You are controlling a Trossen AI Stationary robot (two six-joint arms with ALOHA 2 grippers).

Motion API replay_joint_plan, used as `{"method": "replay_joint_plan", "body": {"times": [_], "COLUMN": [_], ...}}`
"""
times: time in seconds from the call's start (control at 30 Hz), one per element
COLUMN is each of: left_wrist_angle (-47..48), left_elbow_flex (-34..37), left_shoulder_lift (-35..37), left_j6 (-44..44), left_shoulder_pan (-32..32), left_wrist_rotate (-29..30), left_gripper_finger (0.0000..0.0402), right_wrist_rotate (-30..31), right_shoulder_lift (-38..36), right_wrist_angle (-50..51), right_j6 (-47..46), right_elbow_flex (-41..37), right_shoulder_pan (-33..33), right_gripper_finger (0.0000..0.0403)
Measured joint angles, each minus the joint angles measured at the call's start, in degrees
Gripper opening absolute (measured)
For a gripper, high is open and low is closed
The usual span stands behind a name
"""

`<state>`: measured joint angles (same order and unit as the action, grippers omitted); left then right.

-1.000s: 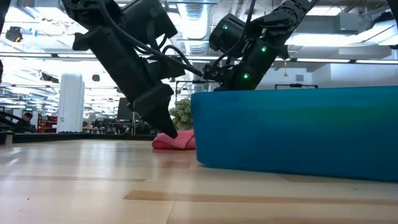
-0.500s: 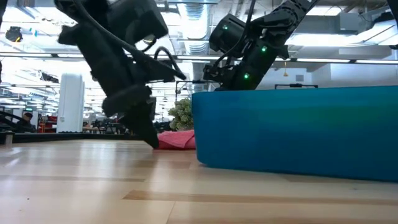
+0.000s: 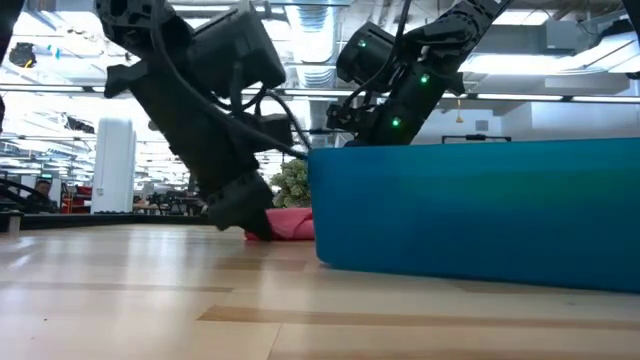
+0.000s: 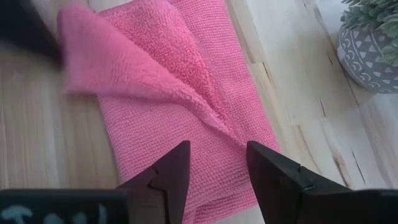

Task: Fold microfiber towels
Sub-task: Fold the pink microfiber towel

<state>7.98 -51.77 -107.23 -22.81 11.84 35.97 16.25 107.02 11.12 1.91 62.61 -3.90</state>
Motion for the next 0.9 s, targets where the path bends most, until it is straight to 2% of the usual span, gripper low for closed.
{"method": "replay_joint_plan", "body": {"times": [0.17,0.5,0.9], "left_wrist_angle": [2.24,1.80,1.59], "left_elbow_flex": [-0.96,-1.00,-1.07], "left_shoulder_lift": [0.28,0.23,3.45], "left_j6": [0.57,-1.62,1.30], "left_shoulder_pan": [-0.52,-0.84,-3.29], "left_wrist_rotate": [5.50,5.89,8.43], "left_gripper_finger": [0.0000,0.0000,0.0000], "right_wrist_rotate": [0.02,0.02,0.02], "right_shoulder_lift": [0.00,0.00,0.00], "right_wrist_angle": [-0.18,0.39,0.50], "right_j6": [0.00,-0.48,-0.46], "right_elbow_flex": [0.00,0.00,0.00], "right_shoulder_pan": [0.00,0.00,-0.04], "right_gripper_finger": [0.0182,0.0182,0.0182]}}
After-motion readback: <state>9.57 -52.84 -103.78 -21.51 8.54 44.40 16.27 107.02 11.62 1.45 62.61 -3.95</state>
